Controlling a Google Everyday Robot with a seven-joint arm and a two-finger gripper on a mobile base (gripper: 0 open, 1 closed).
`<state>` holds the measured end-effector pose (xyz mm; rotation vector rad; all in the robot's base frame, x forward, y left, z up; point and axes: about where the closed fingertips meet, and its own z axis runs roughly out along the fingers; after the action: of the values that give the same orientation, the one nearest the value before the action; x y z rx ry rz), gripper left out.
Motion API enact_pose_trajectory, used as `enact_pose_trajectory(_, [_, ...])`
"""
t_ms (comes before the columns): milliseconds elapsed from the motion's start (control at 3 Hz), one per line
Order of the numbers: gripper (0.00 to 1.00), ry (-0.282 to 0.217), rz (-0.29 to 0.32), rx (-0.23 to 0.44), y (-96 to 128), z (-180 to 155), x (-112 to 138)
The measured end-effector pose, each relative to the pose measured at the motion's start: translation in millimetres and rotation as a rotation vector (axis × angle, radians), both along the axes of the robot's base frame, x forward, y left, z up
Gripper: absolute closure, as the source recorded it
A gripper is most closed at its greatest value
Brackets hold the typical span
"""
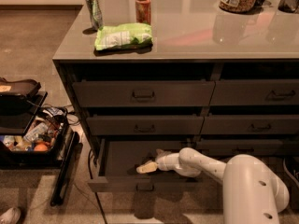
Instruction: Close bottom drawer
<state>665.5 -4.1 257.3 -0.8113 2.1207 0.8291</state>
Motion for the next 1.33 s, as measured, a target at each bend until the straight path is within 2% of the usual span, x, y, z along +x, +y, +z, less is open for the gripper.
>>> enact_pose_trajectory(333, [0.00, -0.038, 0.044, 0.073, 8.3, 11.0, -5.8])
enact_pose_trajectory(667, [0.00, 0.037, 0.083, 0.136, 4.0, -7.0, -43.4])
enact_pose_trajectory(1000, [0.00, 0.041, 0.095, 0.143, 6.6, -6.3, -46.5])
enact_pose_trajectory(1333, [0.00, 0.024, 0.077, 0.089, 10.4, -10.4, -38.9])
